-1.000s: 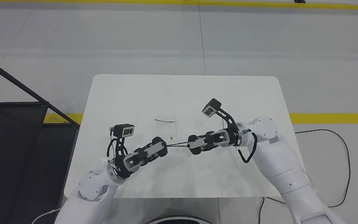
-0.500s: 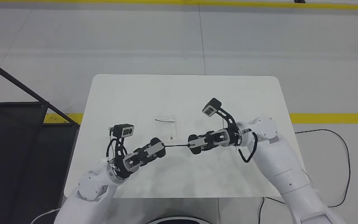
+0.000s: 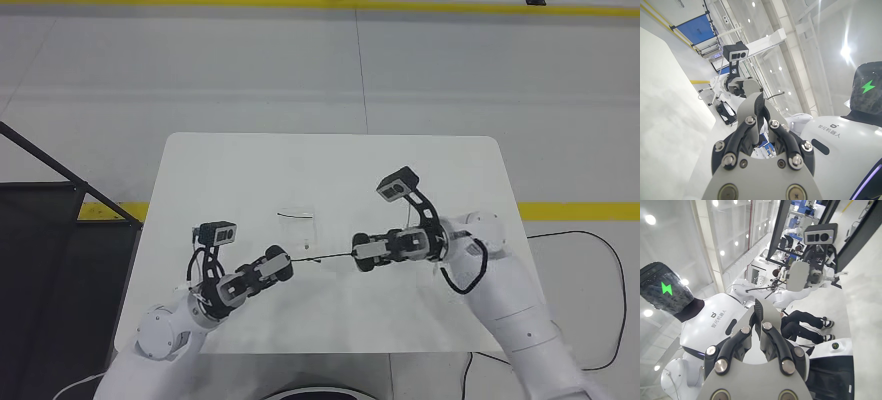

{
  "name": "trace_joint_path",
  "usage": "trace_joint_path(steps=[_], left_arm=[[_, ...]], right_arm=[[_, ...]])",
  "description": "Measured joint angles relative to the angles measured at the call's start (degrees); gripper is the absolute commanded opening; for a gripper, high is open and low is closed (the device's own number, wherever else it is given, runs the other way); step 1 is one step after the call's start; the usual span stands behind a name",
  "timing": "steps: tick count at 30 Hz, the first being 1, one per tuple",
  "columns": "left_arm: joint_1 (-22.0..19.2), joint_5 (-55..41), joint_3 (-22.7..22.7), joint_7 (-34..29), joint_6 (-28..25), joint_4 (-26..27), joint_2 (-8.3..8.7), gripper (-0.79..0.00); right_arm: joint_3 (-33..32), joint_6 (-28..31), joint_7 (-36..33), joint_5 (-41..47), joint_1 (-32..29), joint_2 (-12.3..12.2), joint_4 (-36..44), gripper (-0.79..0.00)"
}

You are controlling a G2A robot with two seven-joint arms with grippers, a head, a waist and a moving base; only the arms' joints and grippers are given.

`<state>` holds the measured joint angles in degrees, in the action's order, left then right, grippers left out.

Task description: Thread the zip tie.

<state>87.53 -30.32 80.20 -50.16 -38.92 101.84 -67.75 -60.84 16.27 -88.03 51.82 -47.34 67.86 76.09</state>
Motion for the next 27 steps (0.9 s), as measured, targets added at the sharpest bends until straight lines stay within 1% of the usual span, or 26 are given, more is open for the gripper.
trace_joint_path(steps=[6, 12, 27], left_arm=[[0.64, -0.66, 0.51, -0.57, -0.59, 0.06, 0.24, -0.785], [1.06, -1.55, 1.1, -1.07, -1.1, -0.37, 0.47, -0.785], [0.76, -1.24, 0.85, -1.28, -1.45, -1.32, 0.8, -0.785]], right_arm=[[-0.43, -0.95, 0.03, 1.88, -0.87, -0.86, 1.35, -0.785], [-0.4, -0.04, 0.03, 3.61, -0.74, -1.32, 1.4, -0.785], [-0.03, 0.0, 0.03, 7.89, -1.07, -2.67, 2.64, -0.785]])
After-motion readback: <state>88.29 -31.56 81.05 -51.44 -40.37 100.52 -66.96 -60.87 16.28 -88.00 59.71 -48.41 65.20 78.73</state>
